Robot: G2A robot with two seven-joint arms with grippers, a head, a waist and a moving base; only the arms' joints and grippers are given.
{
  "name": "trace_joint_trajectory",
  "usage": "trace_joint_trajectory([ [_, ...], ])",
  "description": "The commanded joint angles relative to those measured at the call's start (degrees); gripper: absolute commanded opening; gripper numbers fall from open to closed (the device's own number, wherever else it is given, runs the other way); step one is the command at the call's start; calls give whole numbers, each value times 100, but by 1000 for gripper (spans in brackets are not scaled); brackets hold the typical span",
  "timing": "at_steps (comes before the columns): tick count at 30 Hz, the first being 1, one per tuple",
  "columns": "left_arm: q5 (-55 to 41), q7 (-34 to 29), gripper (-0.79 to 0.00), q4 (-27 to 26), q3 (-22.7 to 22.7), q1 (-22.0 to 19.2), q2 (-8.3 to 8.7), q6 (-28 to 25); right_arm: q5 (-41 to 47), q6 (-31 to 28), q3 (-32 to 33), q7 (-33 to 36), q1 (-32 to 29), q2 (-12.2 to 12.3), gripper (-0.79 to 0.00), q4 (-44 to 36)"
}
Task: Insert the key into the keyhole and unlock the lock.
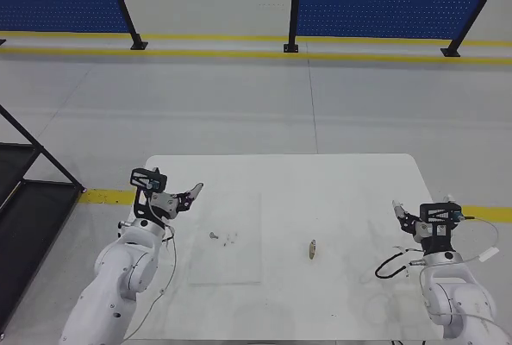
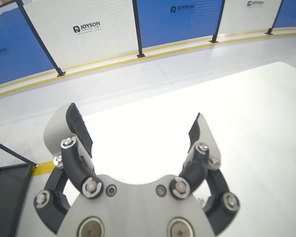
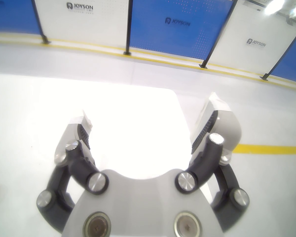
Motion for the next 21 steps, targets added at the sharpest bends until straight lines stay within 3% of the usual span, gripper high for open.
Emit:
trace_joint_trajectory([
  [1, -188, -509, 0, -233, 86, -74, -12, 59, 0, 0, 0, 0, 0, 0, 0, 0],
  [10, -1198, -2739, 0, -789, 626, -589, -104, 912, 0, 0, 0, 0, 0, 0, 0, 0],
  [16, -1846, -3631, 0, -581, 808, -967, -149, 1438, 0, 0, 0, 0, 0, 0, 0, 0],
  [21, -1752, -4546, 0, -324, 1032, -1286, -181, 2423, 0, 0, 0, 0, 0, 0, 0, 0],
])
